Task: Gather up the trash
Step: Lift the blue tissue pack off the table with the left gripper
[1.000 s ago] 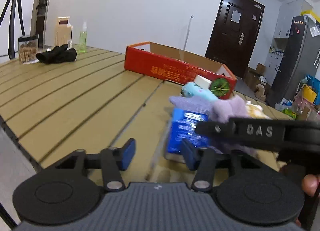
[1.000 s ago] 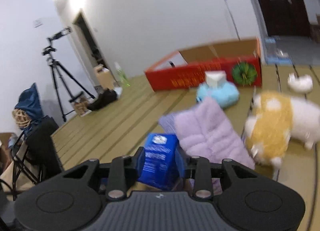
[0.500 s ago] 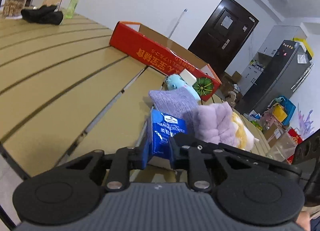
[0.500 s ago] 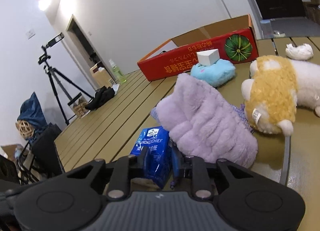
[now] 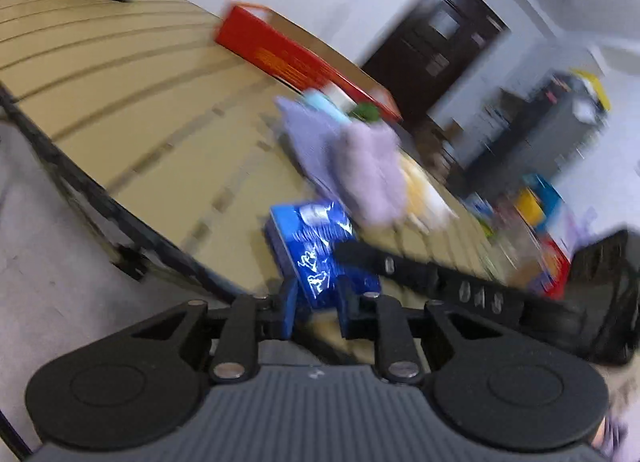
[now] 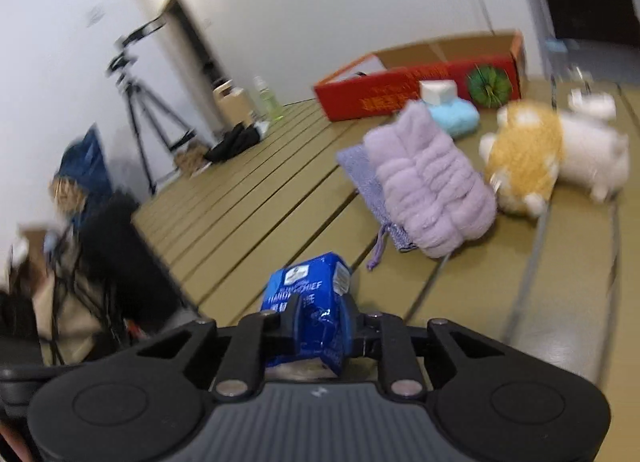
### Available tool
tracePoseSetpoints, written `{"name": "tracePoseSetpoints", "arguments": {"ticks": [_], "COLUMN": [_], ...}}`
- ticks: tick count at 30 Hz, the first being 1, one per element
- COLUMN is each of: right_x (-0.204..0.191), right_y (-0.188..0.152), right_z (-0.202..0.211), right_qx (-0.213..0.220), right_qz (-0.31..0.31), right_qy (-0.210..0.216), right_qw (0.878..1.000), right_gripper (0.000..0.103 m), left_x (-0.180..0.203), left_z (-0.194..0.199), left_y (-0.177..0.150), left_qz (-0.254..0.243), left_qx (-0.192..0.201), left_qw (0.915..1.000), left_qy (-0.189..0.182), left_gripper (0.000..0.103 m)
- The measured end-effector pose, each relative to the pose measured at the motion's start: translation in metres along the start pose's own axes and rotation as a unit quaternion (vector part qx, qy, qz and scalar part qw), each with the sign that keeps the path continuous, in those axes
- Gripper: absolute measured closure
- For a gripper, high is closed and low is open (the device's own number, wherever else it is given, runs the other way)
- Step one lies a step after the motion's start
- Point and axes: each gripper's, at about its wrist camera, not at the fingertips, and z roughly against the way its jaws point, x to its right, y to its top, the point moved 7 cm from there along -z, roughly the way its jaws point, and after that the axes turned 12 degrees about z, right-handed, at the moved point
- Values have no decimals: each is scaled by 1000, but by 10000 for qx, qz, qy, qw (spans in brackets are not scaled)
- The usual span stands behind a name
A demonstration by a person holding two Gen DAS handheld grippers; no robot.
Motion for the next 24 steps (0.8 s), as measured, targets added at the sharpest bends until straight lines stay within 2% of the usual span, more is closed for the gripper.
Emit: {"name": "tracePoseSetpoints", "arguments": {"ticks": [3, 4, 6, 7, 9, 10, 11, 13, 16, 17, 19, 20, 24], "right_x": [10, 14, 20, 23, 25, 18, 13, 7, 6, 7, 16, 25, 53], "right_y": [-5, -8, -14, -18, -25, -28, -30, -33, -39, -40, -40, -40, -41], "right_z": [23, 32, 48, 54, 58, 56, 55, 50, 37, 33, 30, 30, 31], "right_qx": [220, 300, 481, 533, 497, 361, 282, 173, 9, 23, 181, 294, 643], "right_qz": [-64, -156, -352, -488, -737, -739, -691, -625, -768, -856, -1147, -1399, -2029], "right_qy": [-250, -289, -338, -346, -42, 320, 510, 618, 759, 748, 649, 550, 246], "right_qw": [9994, 9990, 9976, 9968, 9960, 9961, 9959, 9960, 9942, 9935, 9911, 9882, 9768], "right_gripper": [80, 80, 72, 72, 73, 73, 76, 79, 79, 79, 78, 78, 77], "left_x": [3, 1, 0, 1, 5, 10, 15, 21, 25, 24, 22, 21, 8], "left_z": [9, 10, 11, 10, 1, -5, -12, -29, -58, -66, -73, -72, -55], "left_y": [1, 5, 18, 24, 35, 40, 44, 48, 45, 41, 35, 35, 28], "left_qz": [-531, -566, -615, -644, -724, -783, -805, -679, -179, -153, -236, -241, 353], "left_qx": [180, 231, 420, 520, 650, 747, 840, 810, 488, 388, 371, 351, 19], "left_qw": [9983, 9979, 9968, 9960, 9946, 9934, 9924, 9941, 9986, 9991, 9990, 9991, 9993], "left_qy": [155, 199, 279, 321, 372, 393, 401, 258, -114, -93, 43, 42, -138], "left_gripper": [70, 65, 63, 60, 57, 55, 54, 54, 54, 54, 63, 63, 71]}}
